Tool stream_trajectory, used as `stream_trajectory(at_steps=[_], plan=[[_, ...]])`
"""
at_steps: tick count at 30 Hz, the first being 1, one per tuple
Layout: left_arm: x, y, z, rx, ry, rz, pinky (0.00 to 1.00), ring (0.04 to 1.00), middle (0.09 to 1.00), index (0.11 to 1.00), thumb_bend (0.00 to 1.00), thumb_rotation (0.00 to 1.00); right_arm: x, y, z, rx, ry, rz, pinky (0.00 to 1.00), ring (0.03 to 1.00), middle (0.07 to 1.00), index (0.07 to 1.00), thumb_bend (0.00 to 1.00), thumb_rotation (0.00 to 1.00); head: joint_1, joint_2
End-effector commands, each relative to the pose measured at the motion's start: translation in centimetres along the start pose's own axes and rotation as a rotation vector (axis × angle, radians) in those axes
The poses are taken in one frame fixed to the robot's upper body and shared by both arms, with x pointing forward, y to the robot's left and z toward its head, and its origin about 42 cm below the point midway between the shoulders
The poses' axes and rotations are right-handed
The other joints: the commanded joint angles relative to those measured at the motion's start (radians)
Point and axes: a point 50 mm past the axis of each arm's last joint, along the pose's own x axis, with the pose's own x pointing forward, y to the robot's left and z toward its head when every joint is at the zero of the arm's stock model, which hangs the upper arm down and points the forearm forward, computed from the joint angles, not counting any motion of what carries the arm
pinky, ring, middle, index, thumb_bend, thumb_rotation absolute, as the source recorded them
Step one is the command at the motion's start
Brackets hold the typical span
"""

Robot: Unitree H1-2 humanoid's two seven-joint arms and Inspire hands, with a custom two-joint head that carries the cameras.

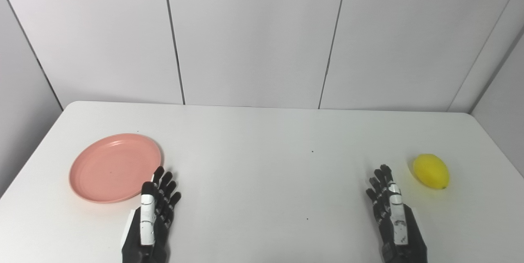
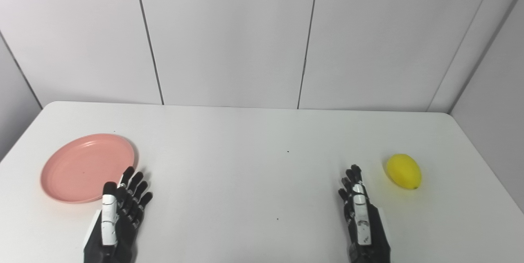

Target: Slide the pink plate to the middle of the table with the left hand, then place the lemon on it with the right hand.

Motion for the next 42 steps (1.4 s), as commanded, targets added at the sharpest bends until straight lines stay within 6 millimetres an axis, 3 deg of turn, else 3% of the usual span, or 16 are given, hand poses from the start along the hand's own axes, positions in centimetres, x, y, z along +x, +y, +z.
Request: stream_trajectory(at_steps=[1, 11, 19, 28, 38, 42], plan=[[-1.6, -0.7, -1.6, -0.017, 0.034, 0.026, 1.0, 1.0, 0.99, 1.0, 0.72, 0.99, -1.3, -2.2, -2.0, 0.003, 0.083, -0.022, 1.0, 1.0, 1.0, 1.0, 0.69, 0.99, 0.033, -0.008], [-1.4, -2.5, -2.7, 0.003, 0.022, 0.034, 1.0, 1.0, 0.982, 1.0, 0.72, 0.99, -1.3, -4.2, -1.9, 0.018, 0.104, -0.016, 1.0, 1.0, 1.0, 1.0, 0.7, 0.97, 0.117, -0.033], [-1.3, -3.0, -3.1, -0.002, 0.03, 0.04, 1.0, 1.0, 0.984, 1.0, 0.72, 0.98, -1.2, -4.6, -1.9, 0.023, 0.108, -0.013, 1.0, 1.0, 1.0, 1.0, 0.68, 0.98, 0.133, -0.043], [-1.4, -3.1, -3.7, -0.003, 0.034, 0.046, 1.0, 1.0, 0.98, 1.0, 0.71, 0.97, -1.3, -4.7, -2.3, 0.037, 0.115, -0.02, 1.0, 1.0, 1.0, 1.0, 0.64, 0.99, 0.15, -0.1], [-1.6, -3.0, -3.8, -0.002, 0.039, 0.041, 1.0, 0.998, 0.974, 0.987, 0.71, 0.97, -1.5, -4.6, -2.4, 0.042, 0.121, -0.001, 1.0, 1.0, 1.0, 1.0, 0.63, 1.0, 0.161, -0.093], [-1.8, -2.7, -3.6, 0.003, 0.035, 0.049, 1.0, 0.975, 0.942, 0.928, 0.71, 0.96, -1.6, -4.3, -2.3, 0.043, 0.122, 0.0, 1.0, 1.0, 1.0, 1.0, 0.62, 1.0, 0.165, -0.082]])
